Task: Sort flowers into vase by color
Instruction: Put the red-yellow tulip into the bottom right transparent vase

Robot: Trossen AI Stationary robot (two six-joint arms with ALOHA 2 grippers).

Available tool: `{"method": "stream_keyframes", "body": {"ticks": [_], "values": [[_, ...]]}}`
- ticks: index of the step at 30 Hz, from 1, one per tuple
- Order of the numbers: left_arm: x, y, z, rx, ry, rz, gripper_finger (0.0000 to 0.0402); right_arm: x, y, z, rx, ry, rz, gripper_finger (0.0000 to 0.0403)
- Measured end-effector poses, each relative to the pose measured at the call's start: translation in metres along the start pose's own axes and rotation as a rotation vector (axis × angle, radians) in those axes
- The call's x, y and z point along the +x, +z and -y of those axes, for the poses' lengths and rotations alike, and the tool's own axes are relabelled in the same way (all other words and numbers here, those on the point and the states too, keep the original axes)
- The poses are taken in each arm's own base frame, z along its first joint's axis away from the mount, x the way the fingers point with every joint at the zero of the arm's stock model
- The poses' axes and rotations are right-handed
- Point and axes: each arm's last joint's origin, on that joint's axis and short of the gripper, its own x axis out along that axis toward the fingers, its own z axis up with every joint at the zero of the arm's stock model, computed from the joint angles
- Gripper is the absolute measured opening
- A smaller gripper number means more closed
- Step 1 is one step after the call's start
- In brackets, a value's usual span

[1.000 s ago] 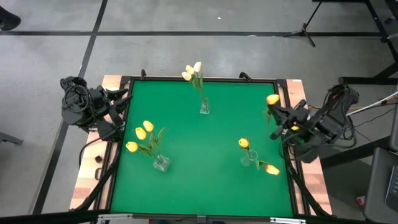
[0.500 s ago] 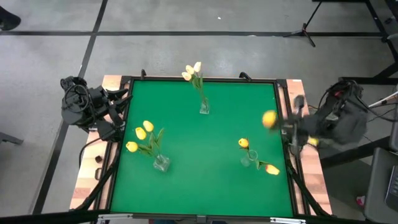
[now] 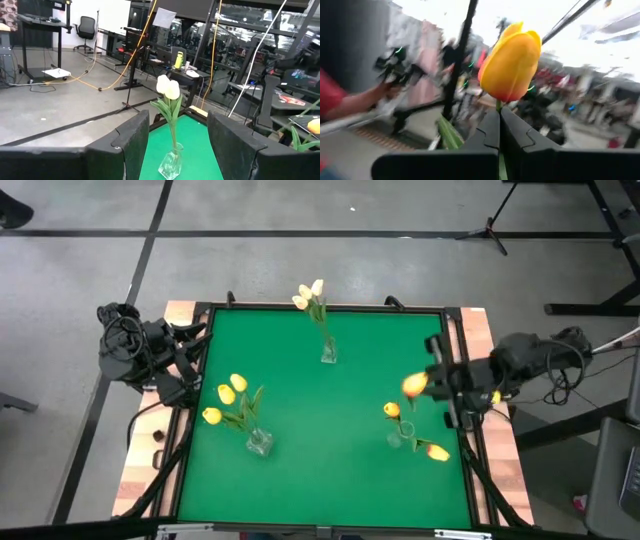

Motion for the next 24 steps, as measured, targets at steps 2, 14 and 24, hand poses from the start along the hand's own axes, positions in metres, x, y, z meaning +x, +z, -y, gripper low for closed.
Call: {"method": "stream_keyframes", "body": {"ticks": [2,14,24], "values": [[0.0,0.0,0.0,-0.001,0.0,0.0,0.0196,-0.012,-0.009,0.007,-0.006,-0.056,0.033,0.0],[0.0,0.0,0.0,-0.033,0.0,0.0,0.0196,-0.138,-0.034,0.004,0.005,-0.27,0.412,0.0],[0.0,0.0,0.0,-0.061,0.001,0.0,0.0196,-0.162,-0.068,-0.001,0.256,-0.407,0.518,0.0]]}}
